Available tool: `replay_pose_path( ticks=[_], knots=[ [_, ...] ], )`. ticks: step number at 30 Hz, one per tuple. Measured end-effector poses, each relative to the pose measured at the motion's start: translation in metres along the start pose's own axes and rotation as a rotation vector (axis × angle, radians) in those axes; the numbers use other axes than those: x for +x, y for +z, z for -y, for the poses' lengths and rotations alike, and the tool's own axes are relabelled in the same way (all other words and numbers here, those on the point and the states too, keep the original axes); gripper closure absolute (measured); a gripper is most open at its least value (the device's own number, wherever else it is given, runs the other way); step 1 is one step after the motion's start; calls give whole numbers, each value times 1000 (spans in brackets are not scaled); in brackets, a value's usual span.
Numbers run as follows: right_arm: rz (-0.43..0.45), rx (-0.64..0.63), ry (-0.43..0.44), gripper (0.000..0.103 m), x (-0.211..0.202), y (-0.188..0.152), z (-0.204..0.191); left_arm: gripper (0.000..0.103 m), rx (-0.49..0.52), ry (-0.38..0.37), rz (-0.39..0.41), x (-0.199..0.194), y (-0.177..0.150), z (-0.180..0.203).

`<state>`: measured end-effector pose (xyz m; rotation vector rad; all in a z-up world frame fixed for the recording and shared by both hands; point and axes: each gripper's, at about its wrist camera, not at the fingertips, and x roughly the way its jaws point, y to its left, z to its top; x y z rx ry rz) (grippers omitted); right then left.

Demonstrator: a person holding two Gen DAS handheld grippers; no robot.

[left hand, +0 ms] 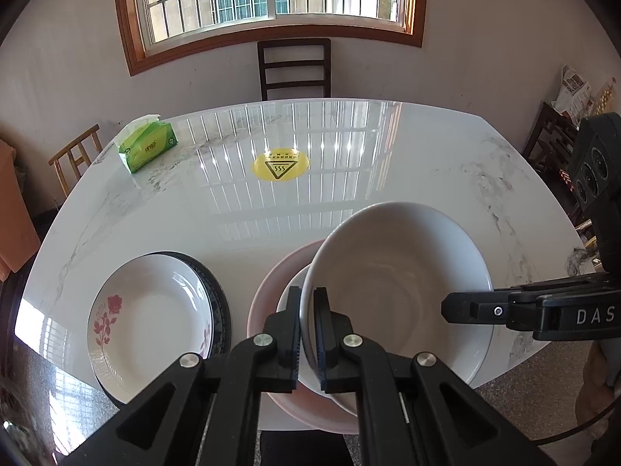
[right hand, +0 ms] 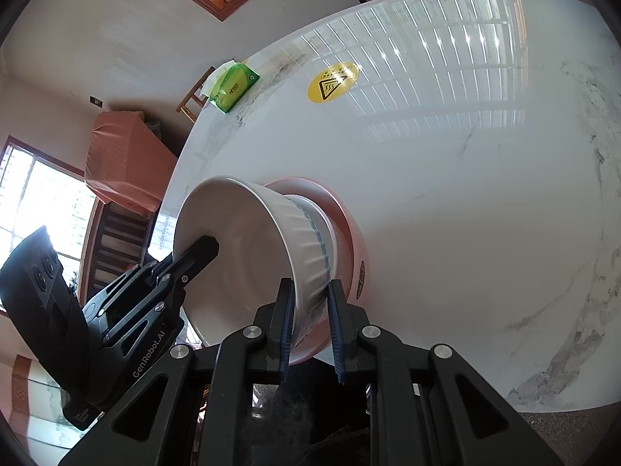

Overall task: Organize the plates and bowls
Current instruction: 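Carry the Dog bowl over the pink bowl and lower it inside, then open the left tool off the Dog bowl rim and back away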

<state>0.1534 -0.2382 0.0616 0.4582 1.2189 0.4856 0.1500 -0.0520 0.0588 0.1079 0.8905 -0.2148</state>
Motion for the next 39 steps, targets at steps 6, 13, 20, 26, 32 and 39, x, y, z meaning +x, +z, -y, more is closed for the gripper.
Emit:
replay_pose_path(
  ticks=[6, 13, 20, 26, 32, 39],
  knots=[
    [-24, -10, -25, 86, 8, 6, -6, 96, -14, 6, -32, 8, -1, -7],
    [-34, -14, -44, 86, 14, 8, -8, 94, -21, 17, -71, 18, -6, -10],
    [19, -57, -64, 87, 5, 7, -13, 93, -24, 5, -47, 16, -6, -13],
    [165, -109, -33, 84, -16, -6, -16, 75, -67, 0, -19, 12, -10, -24],
    [363, -236, -172, 84, -37, -36, -25, 63, -128, -12, 17, -3, -19, -43],
    [429, -188, -103, 78, -37, -72, -11, 60, -222, -13, 77, -26, -30, -67]
  ],
)
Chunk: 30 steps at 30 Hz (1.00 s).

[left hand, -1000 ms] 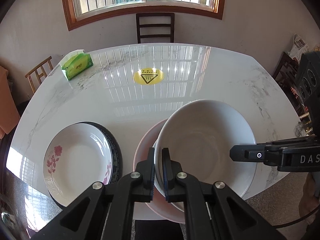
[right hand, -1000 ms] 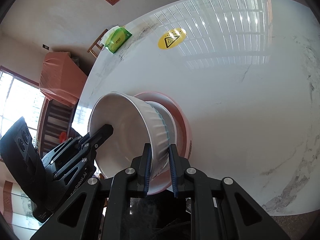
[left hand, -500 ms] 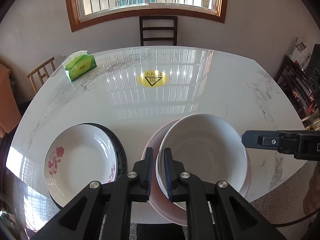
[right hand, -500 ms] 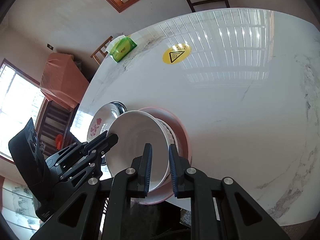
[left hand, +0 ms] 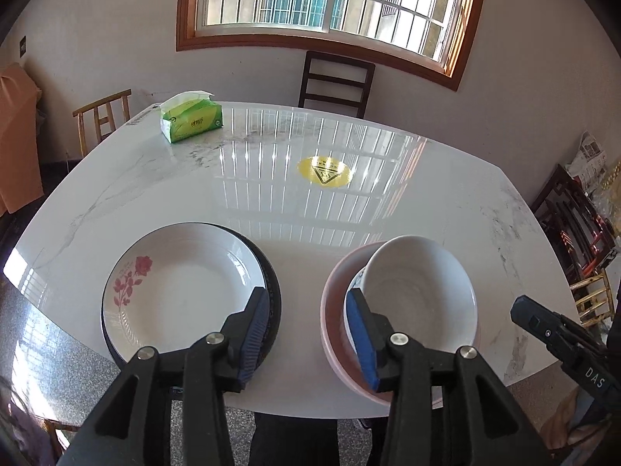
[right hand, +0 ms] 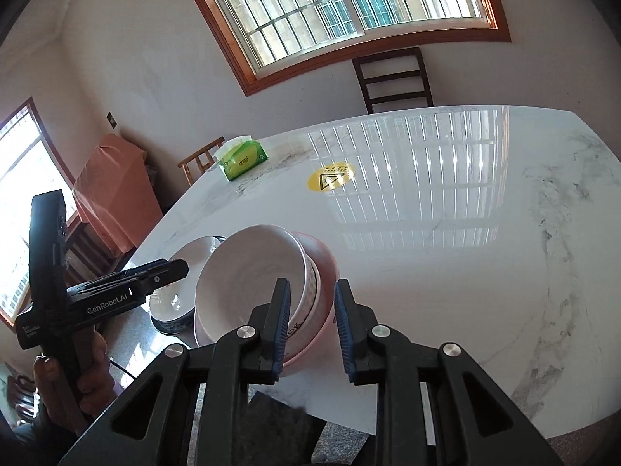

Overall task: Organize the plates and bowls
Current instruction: 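Open the left tool off the Dog bowl rim and back away, then close the left tool on the pink bowl rim while the right tool grips beside it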

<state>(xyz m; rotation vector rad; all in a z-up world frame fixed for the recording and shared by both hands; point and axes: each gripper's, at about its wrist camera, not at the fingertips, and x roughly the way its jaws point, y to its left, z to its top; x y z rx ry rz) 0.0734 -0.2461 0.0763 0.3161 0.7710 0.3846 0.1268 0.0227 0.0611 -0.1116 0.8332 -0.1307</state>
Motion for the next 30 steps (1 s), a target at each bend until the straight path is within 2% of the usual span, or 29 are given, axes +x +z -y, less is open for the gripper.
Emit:
replay_pose_path(
  ticks=[5, 8, 10, 16, 22, 25, 27, 30],
  knots=[
    [-29, 52, 3, 78, 10, -11, 12, 60, -28, 11, -17, 4, -8, -13],
    [-33, 70, 4, 78, 9, -12, 17, 60, -12, 27, -43, 12, -13, -14],
    [-33, 68, 1, 78, 9, -12, 16, 60, -19, -12, -64, 17, -16, -15],
    [-64, 52, -15, 76, 13, -10, 12, 60, -41, -61, -114, 28, -16, -17],
    [-108, 27, -77, 76, 23, -8, 11, 60, -27, -33, -136, 36, -12, -14],
    [-138, 38, -72, 76, 28, -5, 16, 60, -22, -34, -156, 37, -10, -11],
    [-155, 25, -92, 78, 31, -2, 16, 56, -12, -20, -170, 39, -7, -9],
    [-180, 23, -88, 79, 35, 3, 16, 53, -5, -59, -233, 47, -6, -5]
  ],
)
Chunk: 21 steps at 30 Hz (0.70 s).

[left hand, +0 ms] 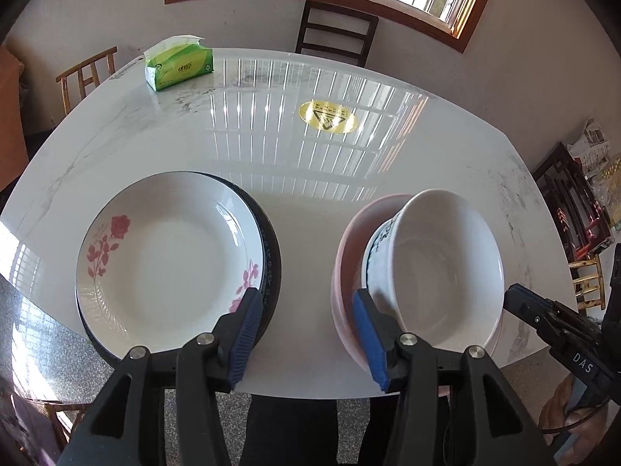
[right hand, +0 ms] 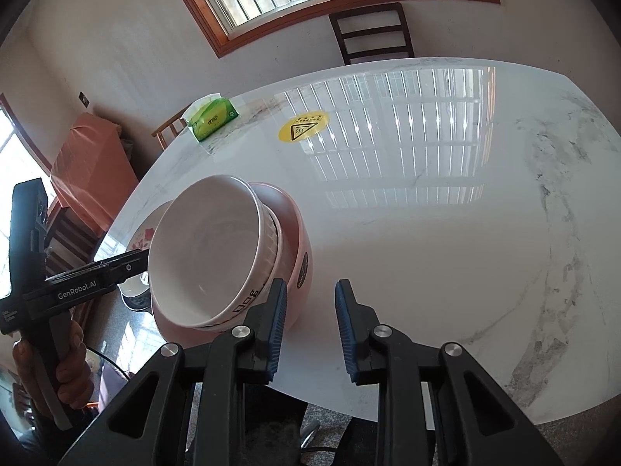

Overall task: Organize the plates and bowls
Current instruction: 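Close the left tool on the pink bowl rim while the right tool grips beside it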

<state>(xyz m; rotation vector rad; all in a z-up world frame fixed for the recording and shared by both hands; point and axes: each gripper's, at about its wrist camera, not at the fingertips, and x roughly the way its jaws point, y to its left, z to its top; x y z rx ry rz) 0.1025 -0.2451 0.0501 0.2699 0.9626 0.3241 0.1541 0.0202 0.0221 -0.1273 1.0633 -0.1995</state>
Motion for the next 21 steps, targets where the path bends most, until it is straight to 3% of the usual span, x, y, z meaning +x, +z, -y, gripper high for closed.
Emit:
replay_pose_path(
  ticks=[5, 10, 21],
  knots=[
    [-65, 4, 2, 80, 10, 9, 0, 51, -4, 31, -52, 11, 1, 3],
    [-129, -63, -66, 80, 19, 17, -11, 51, -47, 16, -88, 18, -2, 0],
    [-202, -102, -87, 80, 28, 26, -10, 51, -62, 50, -47, 19, -5, 1]
  ],
)
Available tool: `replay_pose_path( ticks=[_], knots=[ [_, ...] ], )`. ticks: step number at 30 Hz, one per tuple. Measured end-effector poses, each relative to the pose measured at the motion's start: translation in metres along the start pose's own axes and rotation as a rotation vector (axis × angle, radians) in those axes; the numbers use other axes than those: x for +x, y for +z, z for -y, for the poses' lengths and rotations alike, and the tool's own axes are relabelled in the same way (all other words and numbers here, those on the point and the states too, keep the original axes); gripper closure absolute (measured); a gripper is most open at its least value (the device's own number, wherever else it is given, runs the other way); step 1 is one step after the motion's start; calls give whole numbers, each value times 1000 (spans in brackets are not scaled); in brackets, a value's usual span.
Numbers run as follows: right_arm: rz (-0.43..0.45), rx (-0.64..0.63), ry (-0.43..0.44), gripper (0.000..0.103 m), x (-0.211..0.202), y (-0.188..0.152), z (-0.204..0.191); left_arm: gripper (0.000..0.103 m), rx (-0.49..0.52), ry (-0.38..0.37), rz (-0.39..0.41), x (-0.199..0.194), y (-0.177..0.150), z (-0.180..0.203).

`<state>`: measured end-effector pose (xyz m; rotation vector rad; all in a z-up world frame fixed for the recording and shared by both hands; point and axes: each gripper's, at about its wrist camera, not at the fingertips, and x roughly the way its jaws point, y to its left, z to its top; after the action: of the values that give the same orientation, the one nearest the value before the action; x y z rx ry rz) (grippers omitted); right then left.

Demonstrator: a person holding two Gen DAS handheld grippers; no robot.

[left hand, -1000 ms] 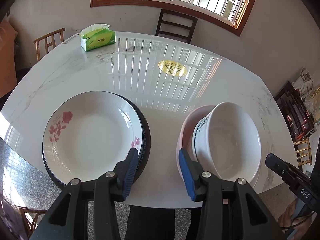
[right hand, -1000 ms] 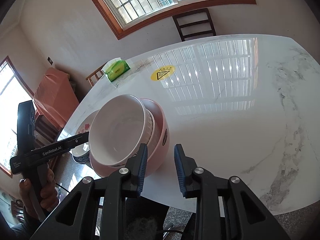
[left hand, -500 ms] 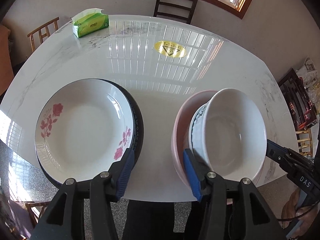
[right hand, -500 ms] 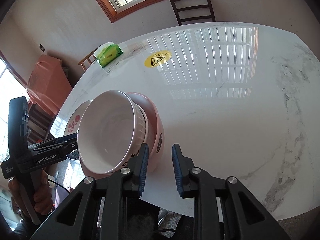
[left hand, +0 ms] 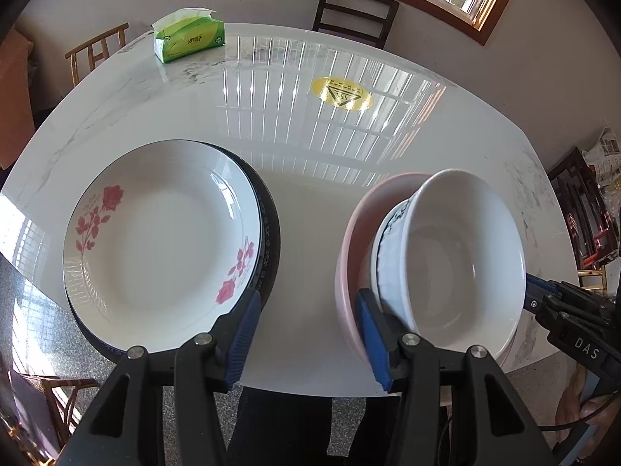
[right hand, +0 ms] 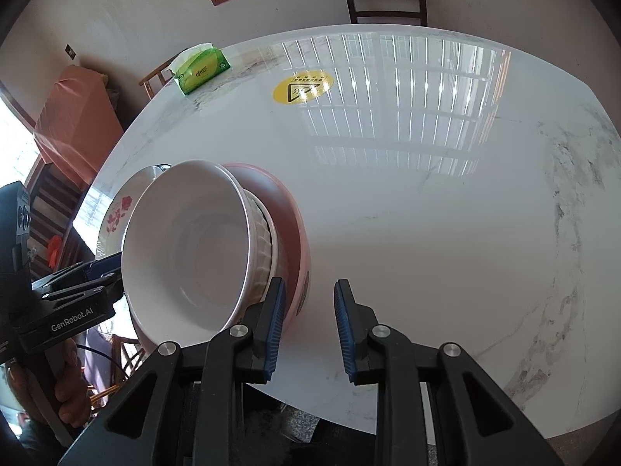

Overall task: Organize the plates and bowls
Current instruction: 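Close the left tool on the pink bowl rim while the right tool grips beside it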

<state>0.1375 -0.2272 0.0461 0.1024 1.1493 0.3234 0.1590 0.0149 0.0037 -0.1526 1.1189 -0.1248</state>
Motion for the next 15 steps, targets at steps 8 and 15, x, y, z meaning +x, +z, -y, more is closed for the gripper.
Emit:
replay_pose_path(
  ticks=[8, 15],
  knots=[
    [-52, -30, -26, 77, 13, 6, -1, 51, 84, 67, 85, -6, -5, 15],
    [-47, -40, -15, 78, 17, 6, 0, 51, 55, 51, 98, -6, -5, 11]
  ],
)
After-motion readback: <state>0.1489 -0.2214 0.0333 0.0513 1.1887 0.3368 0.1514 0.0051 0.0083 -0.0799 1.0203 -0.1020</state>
